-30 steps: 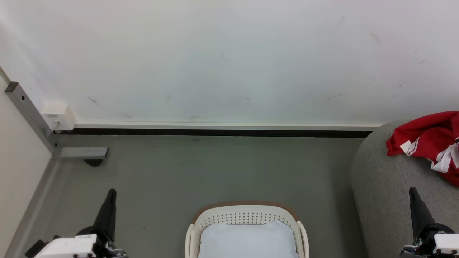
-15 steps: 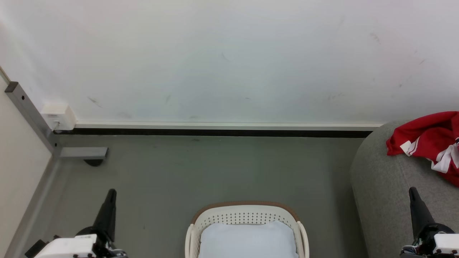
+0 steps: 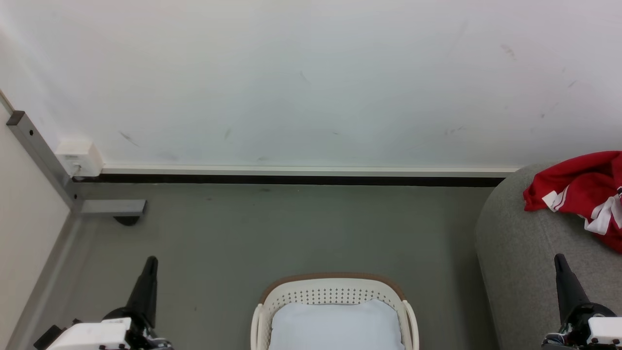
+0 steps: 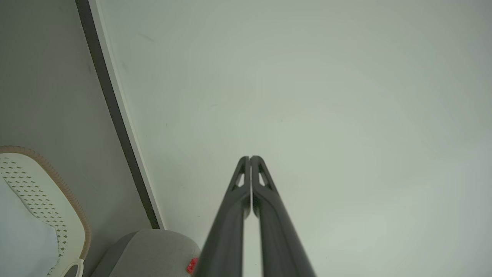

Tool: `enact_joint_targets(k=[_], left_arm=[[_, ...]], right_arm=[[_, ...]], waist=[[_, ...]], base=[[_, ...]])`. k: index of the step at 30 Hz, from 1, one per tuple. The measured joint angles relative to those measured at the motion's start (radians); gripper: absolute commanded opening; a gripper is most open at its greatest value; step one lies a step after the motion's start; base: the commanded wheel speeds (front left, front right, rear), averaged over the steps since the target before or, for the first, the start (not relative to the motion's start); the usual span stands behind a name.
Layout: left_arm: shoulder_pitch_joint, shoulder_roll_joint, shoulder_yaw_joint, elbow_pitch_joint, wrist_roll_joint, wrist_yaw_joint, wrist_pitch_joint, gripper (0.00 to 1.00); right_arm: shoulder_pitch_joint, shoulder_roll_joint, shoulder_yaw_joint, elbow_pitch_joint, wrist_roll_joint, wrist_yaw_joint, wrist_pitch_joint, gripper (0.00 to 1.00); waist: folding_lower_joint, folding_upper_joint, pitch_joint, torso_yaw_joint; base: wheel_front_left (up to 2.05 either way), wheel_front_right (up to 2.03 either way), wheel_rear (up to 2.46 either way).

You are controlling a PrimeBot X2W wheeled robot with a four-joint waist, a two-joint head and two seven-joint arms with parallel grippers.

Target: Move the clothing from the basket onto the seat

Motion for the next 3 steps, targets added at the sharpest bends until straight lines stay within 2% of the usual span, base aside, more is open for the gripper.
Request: enact_joint_targets(k=[3], left_arm=[[0.0,0.0,0.0,0.0,0.0,0.0,0.0,0.0]], right_arm=[[0.0,0.0,0.0,0.0,0.001,0.0,0.0,0.0]], waist=[[0.0,0.0,0.0,0.0]], base=[[0.0,0.0,0.0]])
